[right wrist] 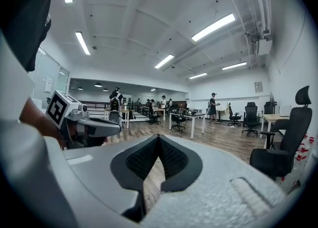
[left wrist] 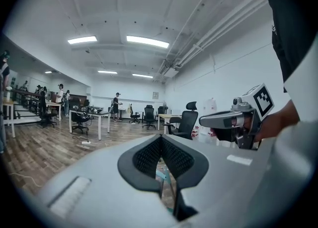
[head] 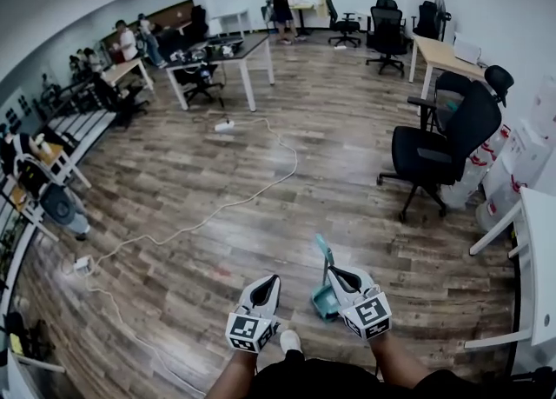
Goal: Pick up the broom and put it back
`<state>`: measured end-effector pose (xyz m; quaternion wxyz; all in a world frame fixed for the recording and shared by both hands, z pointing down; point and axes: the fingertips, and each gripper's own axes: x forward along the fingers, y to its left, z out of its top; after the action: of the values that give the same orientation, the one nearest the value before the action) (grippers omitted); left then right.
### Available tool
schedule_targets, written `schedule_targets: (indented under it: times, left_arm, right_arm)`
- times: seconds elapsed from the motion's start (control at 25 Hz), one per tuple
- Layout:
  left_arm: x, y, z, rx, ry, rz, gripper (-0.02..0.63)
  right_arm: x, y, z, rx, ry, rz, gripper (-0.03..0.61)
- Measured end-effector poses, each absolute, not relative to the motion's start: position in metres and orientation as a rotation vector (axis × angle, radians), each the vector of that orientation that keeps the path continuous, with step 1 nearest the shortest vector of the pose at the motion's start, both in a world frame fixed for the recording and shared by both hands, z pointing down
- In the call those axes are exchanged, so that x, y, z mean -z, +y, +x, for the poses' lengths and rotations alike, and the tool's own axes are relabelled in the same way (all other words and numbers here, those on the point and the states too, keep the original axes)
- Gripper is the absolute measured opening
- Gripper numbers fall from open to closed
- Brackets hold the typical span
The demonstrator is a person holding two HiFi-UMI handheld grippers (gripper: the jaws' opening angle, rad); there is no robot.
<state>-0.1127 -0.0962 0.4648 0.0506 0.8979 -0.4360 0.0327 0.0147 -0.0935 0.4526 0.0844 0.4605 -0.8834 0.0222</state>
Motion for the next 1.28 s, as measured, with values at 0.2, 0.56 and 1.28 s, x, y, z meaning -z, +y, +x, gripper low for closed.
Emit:
schedule_targets:
  times: [0.2,0.56,1.28]
  left_arm:
    - [-0.465,-0.130,-0.125,-0.111,-1.296,2.749,0.017]
    - [-0.476,-0.163,-0.136,-0.138,-1.176,2.806,0.017]
    - [-0.510,-0.172,-0.090,-0.264,-1.074,2.803,0.017]
  right_arm:
    - [-0.452,-0.125,0.004,-0.079,-2.607,1.415,0.003]
    - [-0.462,-0.154,-0.005,-0.110,-2.531,1.497,0.003]
    - [-0.501,-0.151,0.047,-0.170,-2.330,1.542,0.003]
